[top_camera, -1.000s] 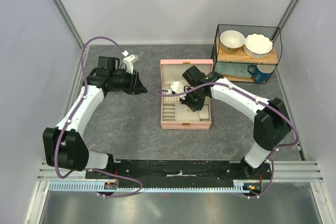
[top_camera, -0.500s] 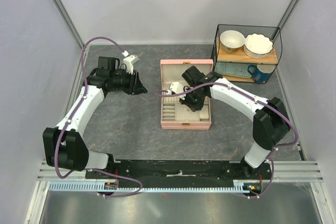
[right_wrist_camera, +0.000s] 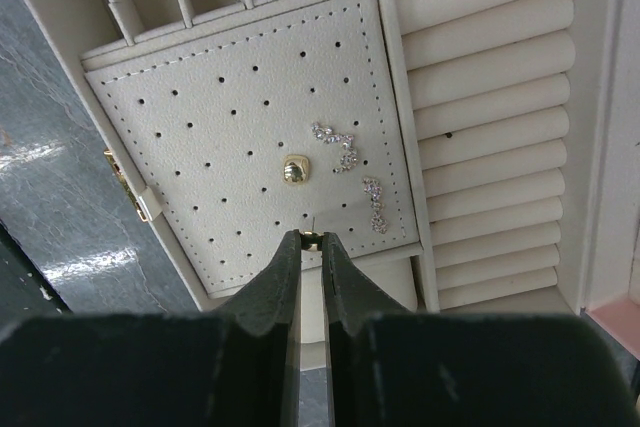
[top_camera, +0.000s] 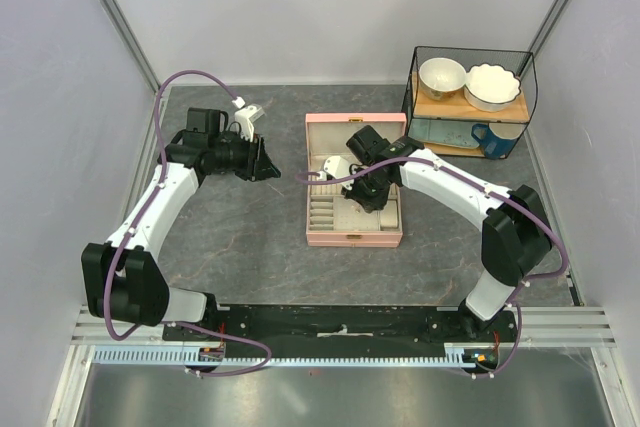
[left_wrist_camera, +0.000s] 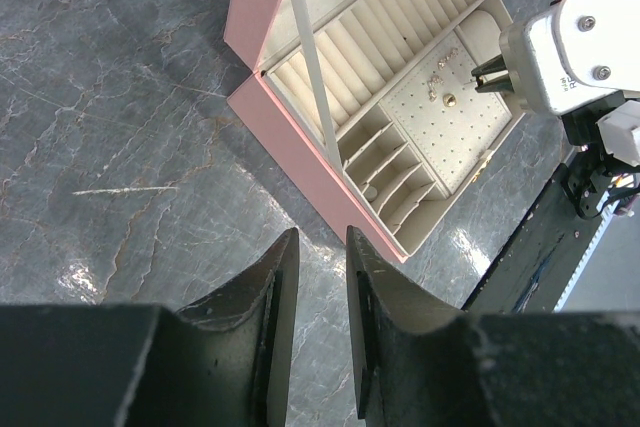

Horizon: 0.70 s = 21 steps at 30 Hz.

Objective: Organize the mixed jewelry

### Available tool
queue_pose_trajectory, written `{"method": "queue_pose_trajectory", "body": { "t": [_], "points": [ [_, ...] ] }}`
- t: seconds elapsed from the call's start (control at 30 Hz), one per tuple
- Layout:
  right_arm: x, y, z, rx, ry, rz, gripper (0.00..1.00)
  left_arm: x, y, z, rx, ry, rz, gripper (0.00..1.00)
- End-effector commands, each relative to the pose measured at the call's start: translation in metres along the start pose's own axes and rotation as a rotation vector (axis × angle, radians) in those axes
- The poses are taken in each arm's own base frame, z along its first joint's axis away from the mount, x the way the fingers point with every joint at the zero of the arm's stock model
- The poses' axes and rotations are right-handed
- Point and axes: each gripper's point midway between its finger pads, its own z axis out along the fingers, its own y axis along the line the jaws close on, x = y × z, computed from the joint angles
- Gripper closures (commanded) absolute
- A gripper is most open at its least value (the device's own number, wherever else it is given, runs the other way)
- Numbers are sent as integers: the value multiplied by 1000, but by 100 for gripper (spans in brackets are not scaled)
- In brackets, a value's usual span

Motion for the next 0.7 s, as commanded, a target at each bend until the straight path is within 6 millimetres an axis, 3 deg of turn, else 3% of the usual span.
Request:
{"method": "queue_pose_trajectory", "body": {
  "t": [0.0, 0.67],
  "points": [
    [-6, -3, -2, 7, -28, -21, 98, -7, 0, 0, 5, -23, 61, 67],
    [-2, 2, -1, -14, -20, -19, 98, -5, -1, 1, 7, -21, 59, 67]
  ]
}}
